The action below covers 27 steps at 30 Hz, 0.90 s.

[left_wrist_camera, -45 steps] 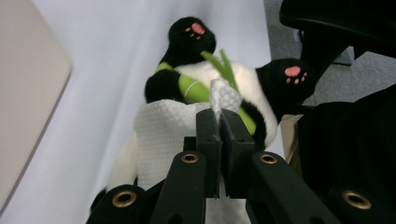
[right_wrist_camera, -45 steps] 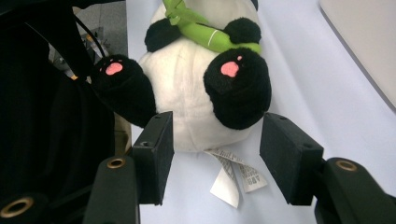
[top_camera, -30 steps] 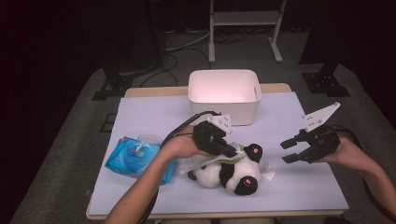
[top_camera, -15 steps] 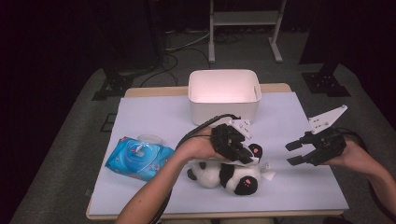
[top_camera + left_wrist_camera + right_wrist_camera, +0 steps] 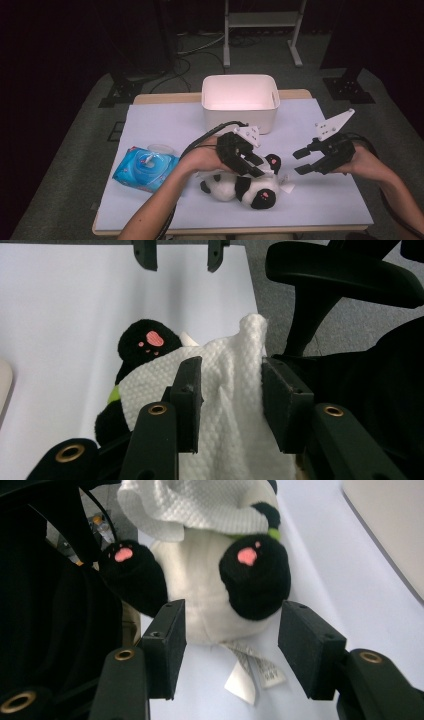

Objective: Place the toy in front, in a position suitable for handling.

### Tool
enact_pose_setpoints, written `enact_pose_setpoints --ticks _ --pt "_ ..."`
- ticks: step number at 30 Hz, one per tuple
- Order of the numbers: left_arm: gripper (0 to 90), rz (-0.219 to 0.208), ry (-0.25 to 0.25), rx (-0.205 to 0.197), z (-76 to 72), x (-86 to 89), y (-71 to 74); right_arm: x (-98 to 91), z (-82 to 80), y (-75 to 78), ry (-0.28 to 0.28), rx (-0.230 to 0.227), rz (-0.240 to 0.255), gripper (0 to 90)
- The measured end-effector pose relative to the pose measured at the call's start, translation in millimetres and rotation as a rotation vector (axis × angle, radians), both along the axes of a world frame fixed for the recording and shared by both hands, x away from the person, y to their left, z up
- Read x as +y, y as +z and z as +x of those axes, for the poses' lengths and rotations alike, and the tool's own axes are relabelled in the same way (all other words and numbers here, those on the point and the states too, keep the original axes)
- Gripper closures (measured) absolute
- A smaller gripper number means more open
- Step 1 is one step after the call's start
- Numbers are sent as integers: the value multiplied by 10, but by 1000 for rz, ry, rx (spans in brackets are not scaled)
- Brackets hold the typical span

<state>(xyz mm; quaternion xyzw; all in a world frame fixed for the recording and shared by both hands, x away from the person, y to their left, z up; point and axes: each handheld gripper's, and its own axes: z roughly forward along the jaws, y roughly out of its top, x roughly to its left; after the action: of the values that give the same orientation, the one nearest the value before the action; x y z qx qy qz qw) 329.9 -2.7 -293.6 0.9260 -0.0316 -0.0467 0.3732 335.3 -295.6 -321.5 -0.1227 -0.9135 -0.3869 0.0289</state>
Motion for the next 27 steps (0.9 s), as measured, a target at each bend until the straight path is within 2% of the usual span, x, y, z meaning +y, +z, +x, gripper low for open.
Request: enact_pose_setpoints --ticks 5,6,10,16,20,23,27 --pt "605 -9 2 -6 -21 82 17 145 40 14 29 -1 -2 443" --pt "646 -8 -2 -5 -25 93 14 178 44 20 33 -1 -1 445" --pt "691 2 -9 -4 -29 112 -13 338 61 36 69 -9 16 463" --pt "783 17 -4 -3 -20 128 -48 588 86 -14 140 17 15 475" --pt "814 23 2 -9 -11 109 -68 670 85 -32 157 25 18 475" --pt "814 18 -1 -6 -7 87 -77 716 95 -45 162 20 25 512" --pt "811 10 -2 -3 -8 75 -65 789 94 -65 181 29 19 621"
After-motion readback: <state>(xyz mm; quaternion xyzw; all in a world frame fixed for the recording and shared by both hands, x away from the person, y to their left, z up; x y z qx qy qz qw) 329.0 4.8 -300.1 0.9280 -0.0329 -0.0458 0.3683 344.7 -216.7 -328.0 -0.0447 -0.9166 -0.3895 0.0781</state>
